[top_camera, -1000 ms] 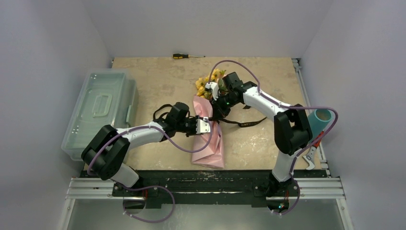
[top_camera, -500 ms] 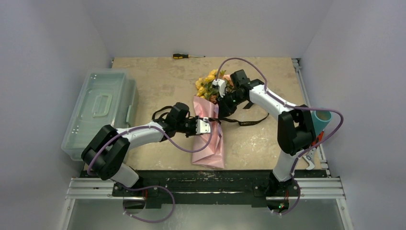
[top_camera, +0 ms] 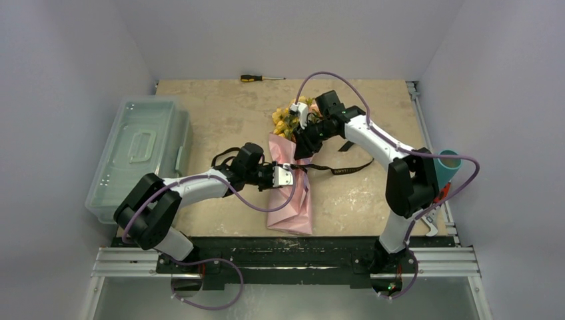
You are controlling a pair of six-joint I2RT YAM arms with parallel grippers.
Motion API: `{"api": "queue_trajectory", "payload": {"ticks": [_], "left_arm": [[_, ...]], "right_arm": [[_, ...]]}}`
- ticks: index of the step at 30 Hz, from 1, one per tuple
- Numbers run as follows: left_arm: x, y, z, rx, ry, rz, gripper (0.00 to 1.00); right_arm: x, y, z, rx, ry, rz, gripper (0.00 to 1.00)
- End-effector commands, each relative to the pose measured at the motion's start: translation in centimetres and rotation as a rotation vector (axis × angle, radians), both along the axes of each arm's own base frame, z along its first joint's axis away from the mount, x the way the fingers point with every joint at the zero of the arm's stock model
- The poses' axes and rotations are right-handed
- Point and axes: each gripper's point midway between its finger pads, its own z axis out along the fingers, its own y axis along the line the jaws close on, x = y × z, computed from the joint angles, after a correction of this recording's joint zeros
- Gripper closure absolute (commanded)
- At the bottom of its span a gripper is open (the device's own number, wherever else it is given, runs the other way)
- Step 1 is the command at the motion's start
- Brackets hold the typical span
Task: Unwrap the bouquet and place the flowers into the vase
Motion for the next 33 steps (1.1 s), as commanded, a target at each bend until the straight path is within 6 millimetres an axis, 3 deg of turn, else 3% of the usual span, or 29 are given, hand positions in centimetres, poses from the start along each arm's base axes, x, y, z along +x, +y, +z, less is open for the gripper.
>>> {"api": "queue_trajectory", "payload": {"ticks": [1, 9, 12, 18, 20, 23, 26, 33], "left_arm": [[-0.2, -0.3, -0.1, 0.005, 0.016, -0.016, 0.74], [-0.3, -0.2, -0.2, 0.011, 0.02, -0.013, 0.74], [-0.2, -0.2, -0.1, 0.008, 0.018, -0.013, 0.74], [-0.2, -0.2, -0.3, 0.011, 0.024, -0.01, 0.74], [-0.2, -0.2, -0.3, 0.012, 0.025, -0.008, 0.74], [-0.2, -0.2, -0.4, 0.012, 0.026, -0.008, 0.74], [-0.1, -0.2, -0.3, 0.011, 0.022, -0.006, 0.74], [-0.2, 0.0, -0.3, 0.016, 0.023, -0.001, 0.74]], "right_arm": [[0.5, 1.3, -0.1, -0.002, -0.007, 0.01, 0.66], [-0.1, 1.6, -2.2, -0.054, 0.006, 0.037, 0.68], [-0.4, 1.2, -2.7, -0.072, 0.005, 0.048, 0.79], [-0.4, 1.2, -1.8, -0.058, -0.02, 0.064, 1.0], [-0.5, 1.2, -1.4, -0.056, -0.022, 0.07, 1.0], [-0.9, 1.4, -1.1, -0.044, 0.0, 0.084, 0.83], [-1.1, 2.3, -0.8, -0.01, 0.039, 0.084, 0.73], [-0.9, 1.9, -2.9, -0.075, 0.038, 0.096, 0.7]]}}
